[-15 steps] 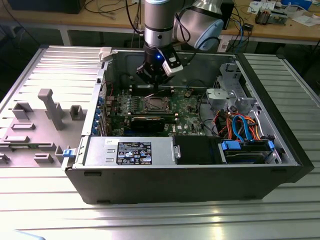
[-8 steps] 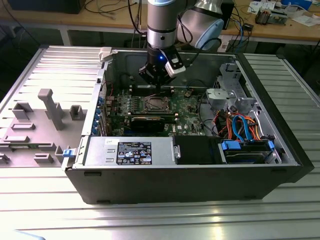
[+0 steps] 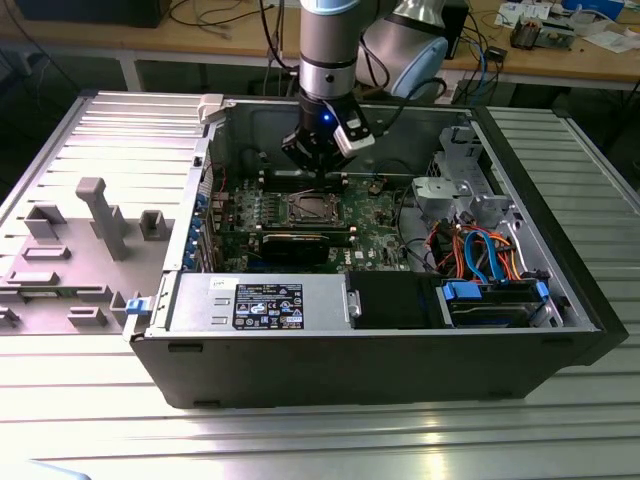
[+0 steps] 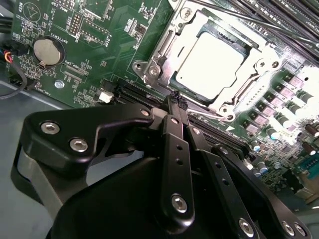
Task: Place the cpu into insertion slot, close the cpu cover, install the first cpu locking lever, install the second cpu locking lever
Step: 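Install the first cpu locking lever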
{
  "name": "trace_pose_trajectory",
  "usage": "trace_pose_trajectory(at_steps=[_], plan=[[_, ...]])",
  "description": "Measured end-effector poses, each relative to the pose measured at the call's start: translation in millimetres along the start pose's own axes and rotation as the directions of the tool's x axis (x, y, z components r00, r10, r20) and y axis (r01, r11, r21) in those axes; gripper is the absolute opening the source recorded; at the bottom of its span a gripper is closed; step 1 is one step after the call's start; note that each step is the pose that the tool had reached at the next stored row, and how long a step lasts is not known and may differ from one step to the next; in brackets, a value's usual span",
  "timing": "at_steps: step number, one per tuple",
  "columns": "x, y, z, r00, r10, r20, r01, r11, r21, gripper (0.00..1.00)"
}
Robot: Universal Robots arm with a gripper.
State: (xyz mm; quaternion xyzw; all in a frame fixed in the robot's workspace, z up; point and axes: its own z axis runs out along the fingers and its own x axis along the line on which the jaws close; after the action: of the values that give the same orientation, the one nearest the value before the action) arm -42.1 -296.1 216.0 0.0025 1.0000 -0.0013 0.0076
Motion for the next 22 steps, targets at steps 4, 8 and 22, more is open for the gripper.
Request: trace_pose_trajectory(at_steps=[4, 8, 22], plan=[[-1.1, 0.0, 1.9, 1.0000, 0.000, -0.0001, 0.000, 1.0000, 0.0000, 0.11], [-3.0, 0.3, 4.2, 1.0000, 0.000, 0.0000, 0.000, 1.0000, 0.0000, 0.11], [-5.3, 0.4, 10.3, 1.0000, 0.000, -0.0001, 0.000, 1.0000, -0.0007, 0.11]])
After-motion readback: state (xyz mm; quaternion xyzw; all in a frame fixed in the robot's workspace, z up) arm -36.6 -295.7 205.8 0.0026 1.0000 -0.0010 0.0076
